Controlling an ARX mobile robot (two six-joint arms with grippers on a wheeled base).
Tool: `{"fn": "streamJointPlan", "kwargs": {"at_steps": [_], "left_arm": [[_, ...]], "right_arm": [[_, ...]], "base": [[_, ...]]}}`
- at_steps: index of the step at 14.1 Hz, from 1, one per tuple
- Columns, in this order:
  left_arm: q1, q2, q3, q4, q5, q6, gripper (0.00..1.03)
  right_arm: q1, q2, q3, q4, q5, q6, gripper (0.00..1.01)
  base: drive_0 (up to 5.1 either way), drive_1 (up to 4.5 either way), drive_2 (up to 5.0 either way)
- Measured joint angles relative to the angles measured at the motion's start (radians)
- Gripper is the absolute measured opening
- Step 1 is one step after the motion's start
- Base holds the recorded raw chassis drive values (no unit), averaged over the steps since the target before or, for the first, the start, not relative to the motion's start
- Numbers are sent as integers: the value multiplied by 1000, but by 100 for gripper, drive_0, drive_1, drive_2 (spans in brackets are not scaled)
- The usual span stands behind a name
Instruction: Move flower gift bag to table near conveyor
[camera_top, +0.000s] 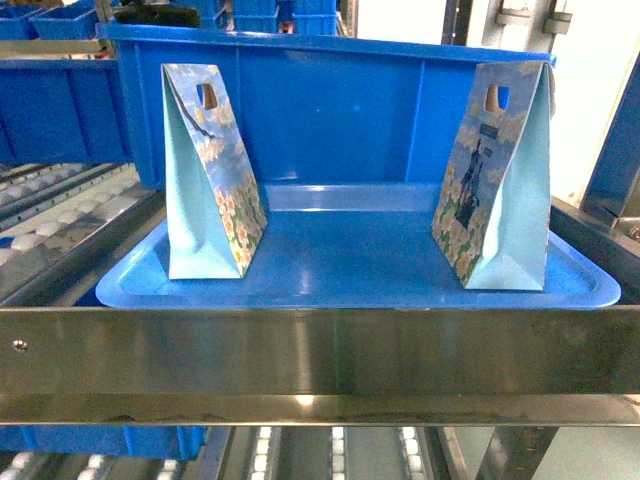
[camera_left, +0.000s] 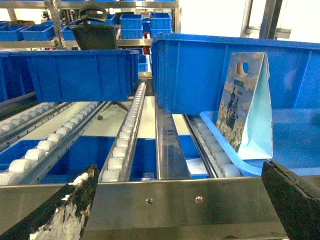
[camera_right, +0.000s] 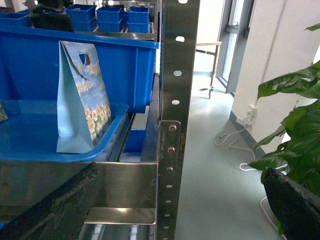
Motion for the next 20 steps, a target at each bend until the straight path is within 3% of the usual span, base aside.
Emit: {"fn": "streamJointPlan", "kwargs": {"at_steps": [14, 15, 18, 20], "left_arm": [[-13, 0, 0, -4, -17, -5, 98], [-45, 0, 0, -6, -26, -9, 98], [-68, 5, 0, 13, -48, -11, 98], [-69, 94, 0, 122, -47, -11, 98]], "right_arm": [[0, 0, 0, 0, 0, 0, 98], [0, 6, 0, 24, -1, 0, 98], [14, 72, 0, 109, -10, 0, 98], [44, 217, 0, 247, -21, 0, 98]], "base": [[0, 0, 0], [0, 0, 0], [0, 0, 0], [0, 0, 0]]}}
